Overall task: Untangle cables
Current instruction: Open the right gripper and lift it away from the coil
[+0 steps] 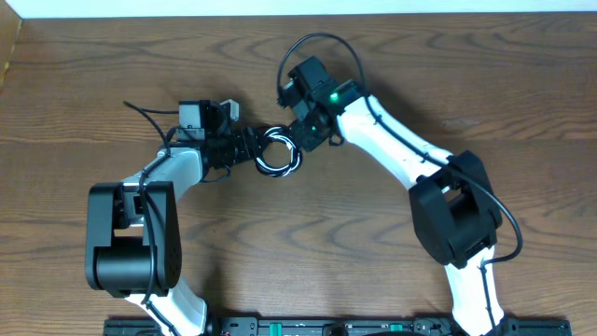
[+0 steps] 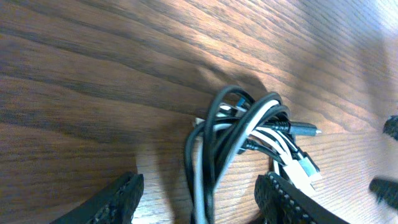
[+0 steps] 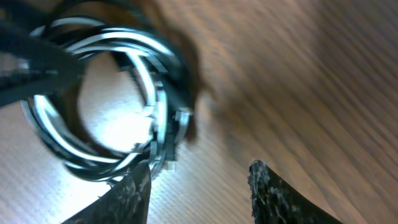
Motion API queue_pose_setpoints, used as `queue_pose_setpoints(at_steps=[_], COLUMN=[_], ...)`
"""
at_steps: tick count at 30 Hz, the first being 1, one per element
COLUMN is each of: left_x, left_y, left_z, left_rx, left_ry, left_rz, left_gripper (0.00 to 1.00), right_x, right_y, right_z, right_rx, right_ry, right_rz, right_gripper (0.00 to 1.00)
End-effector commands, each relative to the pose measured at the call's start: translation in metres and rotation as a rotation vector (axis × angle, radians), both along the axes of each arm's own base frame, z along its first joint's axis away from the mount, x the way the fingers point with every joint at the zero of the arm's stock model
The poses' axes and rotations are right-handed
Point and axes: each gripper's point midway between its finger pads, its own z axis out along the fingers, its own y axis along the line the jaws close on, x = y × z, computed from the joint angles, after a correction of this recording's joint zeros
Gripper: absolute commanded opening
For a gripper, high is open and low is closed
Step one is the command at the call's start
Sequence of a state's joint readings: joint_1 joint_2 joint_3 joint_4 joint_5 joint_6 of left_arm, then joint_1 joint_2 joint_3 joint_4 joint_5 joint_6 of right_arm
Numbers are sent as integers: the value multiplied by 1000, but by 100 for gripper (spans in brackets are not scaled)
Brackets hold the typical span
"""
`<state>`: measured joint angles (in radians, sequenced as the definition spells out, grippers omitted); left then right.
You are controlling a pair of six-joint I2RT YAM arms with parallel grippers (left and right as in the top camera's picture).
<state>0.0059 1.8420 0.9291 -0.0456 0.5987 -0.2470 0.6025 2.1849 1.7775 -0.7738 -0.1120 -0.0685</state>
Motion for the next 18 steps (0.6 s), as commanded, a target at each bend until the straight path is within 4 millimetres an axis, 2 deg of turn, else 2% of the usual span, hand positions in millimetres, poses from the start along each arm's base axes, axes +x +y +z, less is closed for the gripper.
queue_pose_setpoints(at_steps=[1,3,6,11,15,18], left_x=[5,5,3,2,-2,-4], left_y=[8,8,1,1,-2,-4], left_z=[4,4,8,7,5,-3], left_rx=[13,9,-26,-26,-26,21], left_ry=[-10,-10,-12,-7,9,25], left_rz=[25,23,1,1,-8,-7], left_gripper=[63,62,52,52,41,39], right_x=[10,12,12,11,9,5], right_y=[-16,-20,-19,-21,-25,-28], right_z=[2,1,-1,-6,-10,-20], right_rx=[36,53,110,181,230,269], right_ry=[40,60,108,182,244,312], right_rz=[-137,-158,-152,-152,-155,-160], right_gripper=[49,49,52,54,56,59])
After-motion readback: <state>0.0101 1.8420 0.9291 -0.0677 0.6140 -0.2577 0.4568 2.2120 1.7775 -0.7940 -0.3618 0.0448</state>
